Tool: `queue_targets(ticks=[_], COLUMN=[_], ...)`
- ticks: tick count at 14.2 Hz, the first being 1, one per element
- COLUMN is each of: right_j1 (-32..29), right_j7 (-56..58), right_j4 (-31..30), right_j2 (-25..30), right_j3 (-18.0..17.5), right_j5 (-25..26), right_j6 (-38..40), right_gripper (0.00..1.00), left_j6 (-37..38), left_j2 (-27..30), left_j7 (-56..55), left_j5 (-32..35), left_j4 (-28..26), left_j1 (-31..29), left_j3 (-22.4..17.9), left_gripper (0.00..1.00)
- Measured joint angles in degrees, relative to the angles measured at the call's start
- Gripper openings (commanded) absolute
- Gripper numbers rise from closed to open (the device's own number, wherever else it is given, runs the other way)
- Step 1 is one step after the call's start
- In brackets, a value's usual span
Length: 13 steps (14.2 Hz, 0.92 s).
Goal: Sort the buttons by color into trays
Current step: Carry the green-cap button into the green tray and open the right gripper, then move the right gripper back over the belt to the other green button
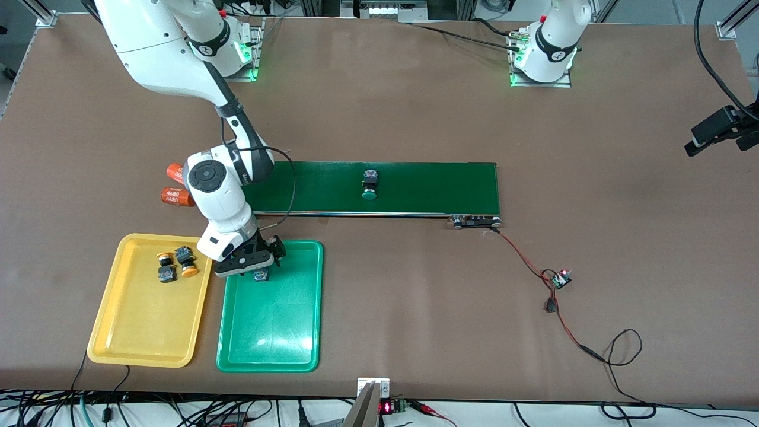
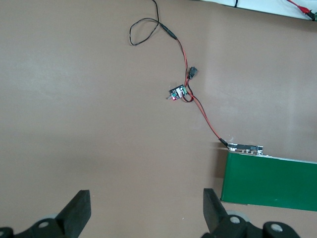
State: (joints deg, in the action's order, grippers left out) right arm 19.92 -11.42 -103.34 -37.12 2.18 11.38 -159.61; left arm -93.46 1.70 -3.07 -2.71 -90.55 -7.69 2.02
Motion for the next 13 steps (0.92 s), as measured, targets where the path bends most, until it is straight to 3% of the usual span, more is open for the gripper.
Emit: queue_targets(ticks=[2, 7, 13], right_j1=[0.4, 3.0, 4.9], right_j7=[-1.2, -4.8, -5.6], right_j4=[0.2, 0.9, 0.8], right_j2=[1.1, 8.8, 15.8], right_j3=[-0.1, -0.2, -0.4], right_j5=[0.0, 0.0, -2.8], right_j6=[4.4, 24.8, 40.3], right_gripper=[1.0, 1.0, 1.0], left_j6=[-0.6, -1.2, 0.7], left_j2=[0.0, -1.6, -1.9], left_j7=[0.1, 0.1, 0.1], left_j5=[0.0, 0.7, 0.7], left_j4=[0.1, 0.0, 0.2], left_j1=[0.1, 0.8, 0.8], left_j3=[0.2, 2.6, 3.6], left_gripper=[1.0, 1.0, 1.0])
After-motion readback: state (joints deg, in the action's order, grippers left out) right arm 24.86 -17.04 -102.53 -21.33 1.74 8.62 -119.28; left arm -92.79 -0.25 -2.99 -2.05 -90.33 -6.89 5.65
